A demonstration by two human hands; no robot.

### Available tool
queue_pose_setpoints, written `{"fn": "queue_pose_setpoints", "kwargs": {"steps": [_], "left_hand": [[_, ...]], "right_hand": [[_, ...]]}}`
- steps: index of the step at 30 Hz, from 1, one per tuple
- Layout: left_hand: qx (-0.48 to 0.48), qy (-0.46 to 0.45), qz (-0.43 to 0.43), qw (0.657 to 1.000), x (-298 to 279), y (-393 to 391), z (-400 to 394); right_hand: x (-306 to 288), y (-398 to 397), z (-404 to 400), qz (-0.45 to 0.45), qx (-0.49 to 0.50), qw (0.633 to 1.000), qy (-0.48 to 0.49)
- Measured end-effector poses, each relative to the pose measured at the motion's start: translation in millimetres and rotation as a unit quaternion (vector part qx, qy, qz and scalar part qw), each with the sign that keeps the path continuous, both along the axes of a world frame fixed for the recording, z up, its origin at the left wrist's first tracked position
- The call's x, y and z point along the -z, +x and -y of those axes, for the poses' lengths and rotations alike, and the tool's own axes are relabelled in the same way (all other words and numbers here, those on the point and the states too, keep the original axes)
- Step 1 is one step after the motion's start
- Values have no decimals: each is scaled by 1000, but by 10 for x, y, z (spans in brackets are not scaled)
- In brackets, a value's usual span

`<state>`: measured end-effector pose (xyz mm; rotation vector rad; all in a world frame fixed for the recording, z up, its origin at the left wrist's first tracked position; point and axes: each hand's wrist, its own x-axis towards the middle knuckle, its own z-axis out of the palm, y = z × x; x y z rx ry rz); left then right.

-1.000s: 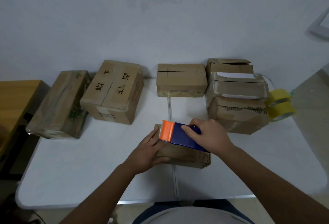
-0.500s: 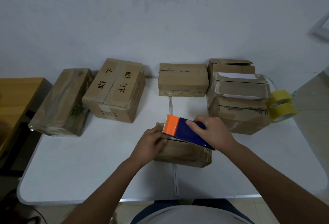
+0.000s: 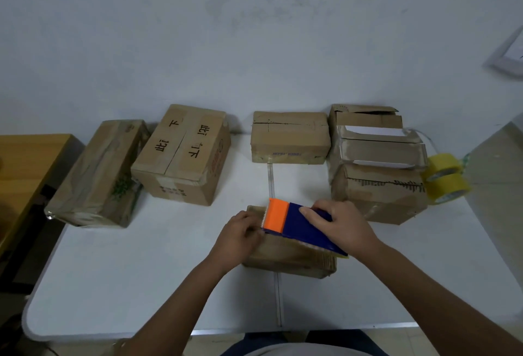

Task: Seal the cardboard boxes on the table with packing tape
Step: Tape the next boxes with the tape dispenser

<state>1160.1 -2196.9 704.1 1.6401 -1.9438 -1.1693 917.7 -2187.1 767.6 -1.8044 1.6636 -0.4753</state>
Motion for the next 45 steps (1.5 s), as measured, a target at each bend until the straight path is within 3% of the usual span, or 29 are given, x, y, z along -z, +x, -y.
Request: {"fn": "queue_pose_setpoints", "kwargs": {"steps": [2,4,6,8,12,16,23,29,37,42,45], "left_hand": [[-125,162,-155,967,-191,-72,-2],[-201,298,-291,887,-316,-127,10],[-246,349,-356,831,-375,-127,37],[-246,354,-383,817,-419,-106,55],[-214,350,-404,818,-503,-76,80],[-191,324,-387,842,-530,-88,70],[-202,253,-323,889,-492,-146,26],[-241,189,-288,907,-413,-189,3],[-254,172,-317,897,-352,-88,28],[-336,145,-322,873,-249,314,71],[-335,158,-314,874,-165,486,25]], "right_hand": [[13,2,-26,-3,2,1000,-6],[16,4,-40,-12,1,1000,-14],[14,3,-46,-23,-3,1000,-16],[14,-5,-52,-22,-1,1000,-16],[24,-22,-67,-25,2,999,-23],[3,2,-68,-23,-3,999,-23],[0,8,-53,-33,-3,999,-12],[-35,19,-1,-57,-6,998,-5],[-163,0,40,-99,-45,994,18],[-188,-36,43,-131,-59,989,30],[-174,-21,52,-158,-62,985,34]]}}
